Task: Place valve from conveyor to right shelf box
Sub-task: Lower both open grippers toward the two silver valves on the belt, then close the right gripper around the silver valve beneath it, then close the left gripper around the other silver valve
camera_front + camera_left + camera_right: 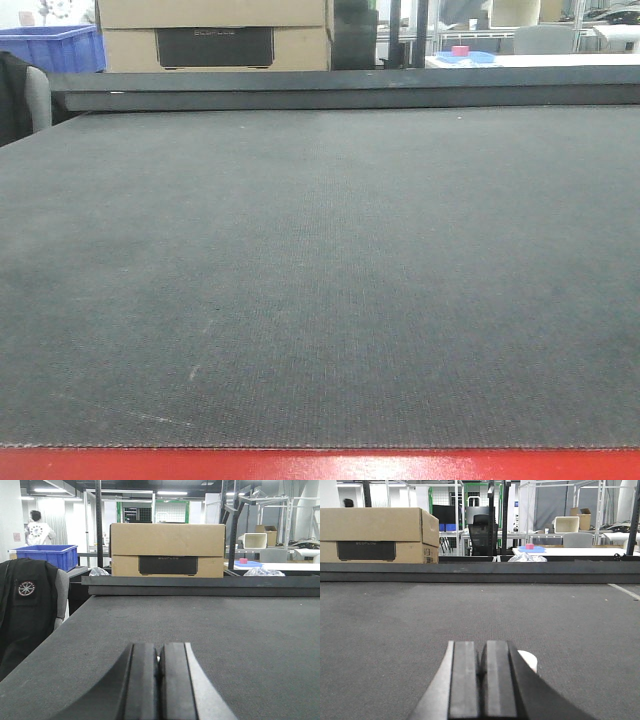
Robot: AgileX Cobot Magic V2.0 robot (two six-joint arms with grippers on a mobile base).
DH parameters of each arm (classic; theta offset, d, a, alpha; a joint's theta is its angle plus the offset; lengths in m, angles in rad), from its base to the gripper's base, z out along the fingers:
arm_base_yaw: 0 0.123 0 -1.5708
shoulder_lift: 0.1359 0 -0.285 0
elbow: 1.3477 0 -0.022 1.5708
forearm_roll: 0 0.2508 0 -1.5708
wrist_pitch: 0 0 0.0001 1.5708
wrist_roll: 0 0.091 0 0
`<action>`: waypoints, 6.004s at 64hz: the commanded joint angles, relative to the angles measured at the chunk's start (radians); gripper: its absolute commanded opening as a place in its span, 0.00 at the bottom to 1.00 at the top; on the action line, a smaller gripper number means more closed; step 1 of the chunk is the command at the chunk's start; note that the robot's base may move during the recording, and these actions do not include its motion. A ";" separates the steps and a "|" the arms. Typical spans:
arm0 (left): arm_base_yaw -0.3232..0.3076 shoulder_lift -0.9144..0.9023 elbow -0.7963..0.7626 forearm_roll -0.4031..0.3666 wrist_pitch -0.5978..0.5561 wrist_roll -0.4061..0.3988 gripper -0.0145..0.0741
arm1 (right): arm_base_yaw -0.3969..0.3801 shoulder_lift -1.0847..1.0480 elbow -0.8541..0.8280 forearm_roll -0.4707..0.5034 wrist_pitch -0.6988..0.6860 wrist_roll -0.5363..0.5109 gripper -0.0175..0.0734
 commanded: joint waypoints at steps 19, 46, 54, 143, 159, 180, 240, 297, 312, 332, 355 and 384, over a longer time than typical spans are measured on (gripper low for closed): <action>0.003 -0.003 -0.003 0.000 -0.015 -0.008 0.04 | 0.001 -0.004 0.000 -0.006 -0.016 -0.002 0.01; 0.003 -0.003 -0.003 0.000 -0.015 -0.008 0.04 | 0.001 -0.004 0.000 -0.006 -0.016 -0.002 0.01; 0.003 -0.003 -0.003 0.006 -0.008 -0.008 0.04 | 0.001 -0.004 0.000 -0.006 -0.081 -0.002 0.01; 0.003 1.363 -1.371 -0.076 1.124 -0.039 0.04 | 0.001 1.247 -1.185 0.021 1.090 -0.004 0.01; 0.003 1.436 -1.403 -0.076 1.191 -0.039 0.04 | -0.012 1.405 -1.268 -0.038 1.235 -0.014 0.01; 0.003 1.443 -1.403 -0.076 1.193 -0.039 0.04 | -0.012 1.463 -1.272 -0.040 1.205 -0.021 0.53; 0.003 1.443 -1.403 -0.076 1.208 -0.039 0.04 | -0.111 1.630 -1.150 -0.030 1.068 -0.062 0.66; 0.113 1.447 -1.403 -0.062 1.303 -0.036 0.04 | -0.111 1.539 -1.183 -0.038 1.167 -0.066 0.01; 0.175 1.471 -1.370 -0.068 1.297 0.023 0.21 | -0.111 1.385 -1.202 0.057 1.149 -0.066 0.01; 0.076 1.569 -1.352 -0.042 1.159 0.057 0.76 | -0.111 1.318 -1.213 0.061 1.158 -0.066 0.01; 0.043 1.725 -1.352 0.034 1.164 0.042 0.76 | -0.111 1.318 -1.213 0.063 1.168 -0.066 0.01; 0.043 1.744 -1.352 0.041 1.162 -0.009 0.61 | -0.111 1.318 -1.213 0.063 1.168 -0.066 0.01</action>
